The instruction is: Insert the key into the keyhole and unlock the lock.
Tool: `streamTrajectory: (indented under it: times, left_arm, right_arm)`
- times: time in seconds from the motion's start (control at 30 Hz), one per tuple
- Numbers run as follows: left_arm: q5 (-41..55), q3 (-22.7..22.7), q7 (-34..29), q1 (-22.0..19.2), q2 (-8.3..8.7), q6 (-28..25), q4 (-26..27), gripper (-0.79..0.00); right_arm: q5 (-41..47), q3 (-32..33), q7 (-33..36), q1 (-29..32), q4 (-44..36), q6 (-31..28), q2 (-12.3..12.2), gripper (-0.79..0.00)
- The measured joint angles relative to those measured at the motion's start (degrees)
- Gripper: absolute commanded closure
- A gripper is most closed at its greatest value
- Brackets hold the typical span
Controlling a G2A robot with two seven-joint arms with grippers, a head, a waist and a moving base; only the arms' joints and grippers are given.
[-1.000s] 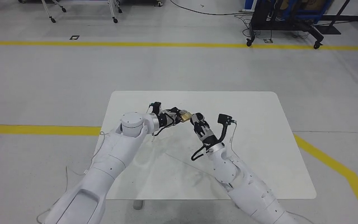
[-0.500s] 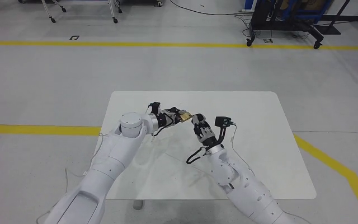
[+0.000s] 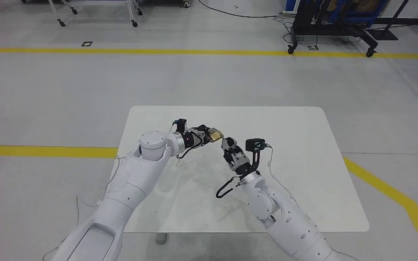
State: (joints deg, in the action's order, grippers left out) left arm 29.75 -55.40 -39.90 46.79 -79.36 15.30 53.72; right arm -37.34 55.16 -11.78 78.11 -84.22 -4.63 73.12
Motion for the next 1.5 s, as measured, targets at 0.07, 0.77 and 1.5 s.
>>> streamTrajectory:
  times: [0.07, 0.77, 1.5]
  left_arm:
    - [-0.1, -0.2, -0.1, 0.0, 0.04, -0.1, 0.1, 0.0]
    - [-2.6, -1.8, 4.0, 1.8, 0.18, -4.3, 2.6, 0.0]
    - [-4.7, -1.5, 4.1, 2.7, -0.07, -3.5, 4.2, 0.0]
  right_arm:
    - [1.1, 0.8, 1.5, 0.3, -0.5, -0.9, -0.1, 0.0]
    - [38.2, 10.5, 31.9, 0.3, -5.9, 2.7, -0.8, 0.0]
    - [40.9, 9.4, 28.3, -0.8, -4.6, 5.1, 0.2, 0.0]
